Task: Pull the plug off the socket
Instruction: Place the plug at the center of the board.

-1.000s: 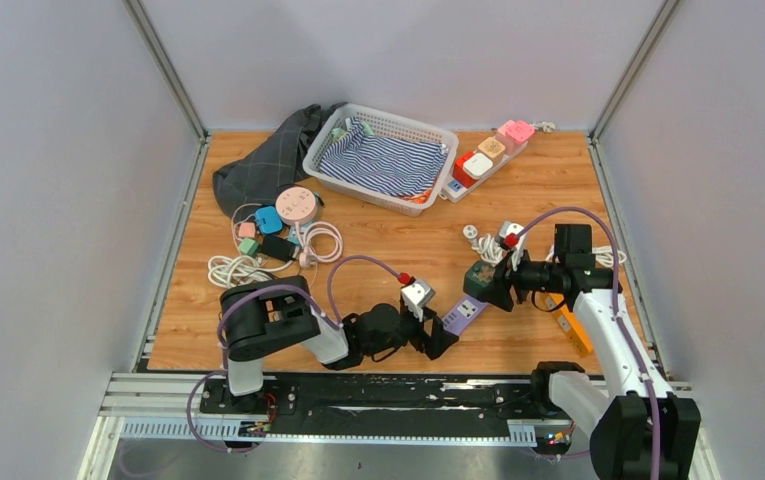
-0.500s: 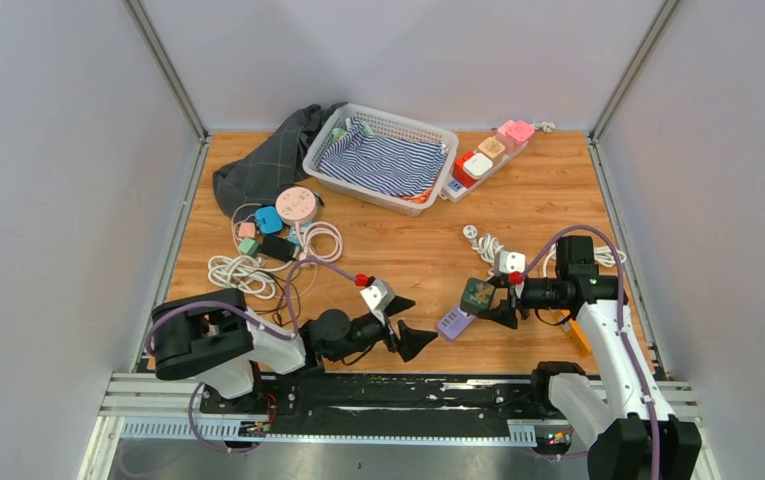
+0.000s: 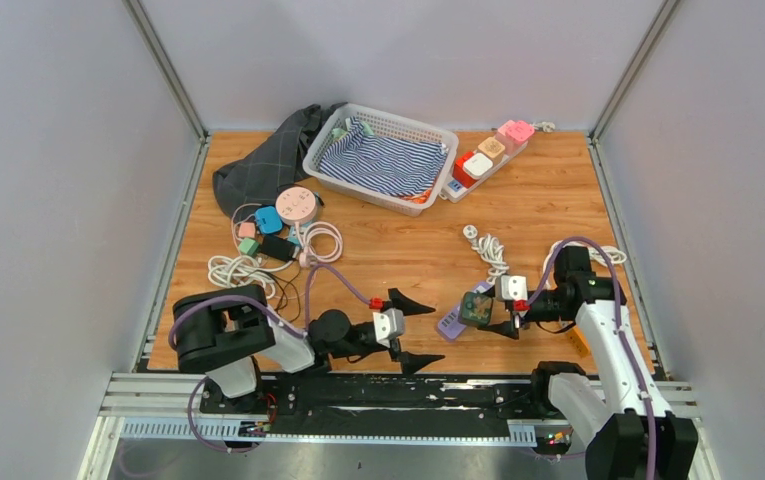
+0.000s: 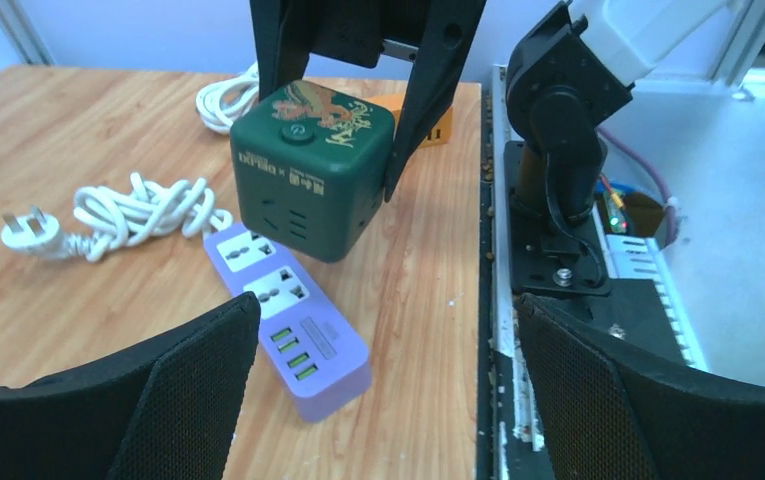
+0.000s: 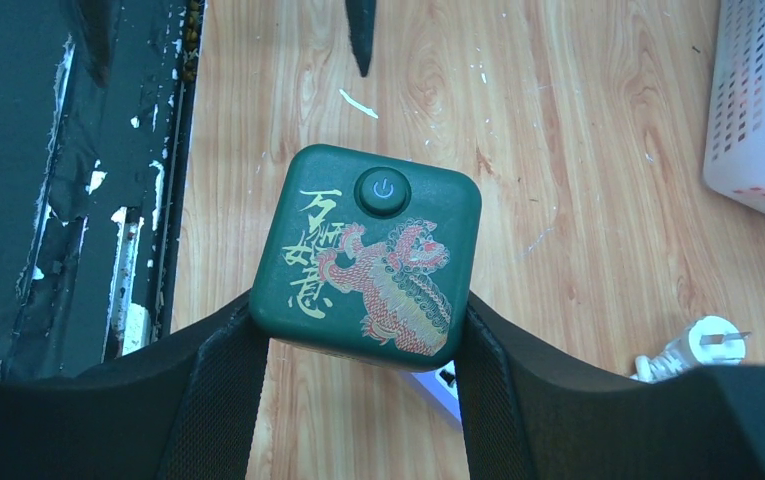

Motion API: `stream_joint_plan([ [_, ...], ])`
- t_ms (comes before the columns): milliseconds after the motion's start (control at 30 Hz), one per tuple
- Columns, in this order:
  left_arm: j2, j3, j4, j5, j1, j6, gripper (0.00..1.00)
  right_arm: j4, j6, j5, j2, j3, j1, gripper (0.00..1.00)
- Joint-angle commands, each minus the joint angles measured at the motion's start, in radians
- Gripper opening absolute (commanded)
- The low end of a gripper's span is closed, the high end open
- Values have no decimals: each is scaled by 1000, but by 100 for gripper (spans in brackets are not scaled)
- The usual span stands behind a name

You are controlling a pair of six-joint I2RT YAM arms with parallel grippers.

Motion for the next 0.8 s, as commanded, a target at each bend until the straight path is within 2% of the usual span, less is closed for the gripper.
stream_joint_plan([
  [0, 56, 42, 28, 32, 3, 204, 100, -90, -155, -71, -5, -25, -18, 0],
  [167, 109, 92, 36, -20, -14, 367, 100, -157, -258, -86, 6, -30, -18, 0],
  [367, 179, 164, 31, -60, -15, 430, 100, -159, -284, -98, 10, -55, -18, 0],
  [567, 218, 217, -4, 4, -14, 428, 99, -155, -298, -105, 18, -67, -18, 0],
  [767, 232, 263, -82, 123, -14, 426, 87, -147, -297, -102, 20, -72, -18, 0],
])
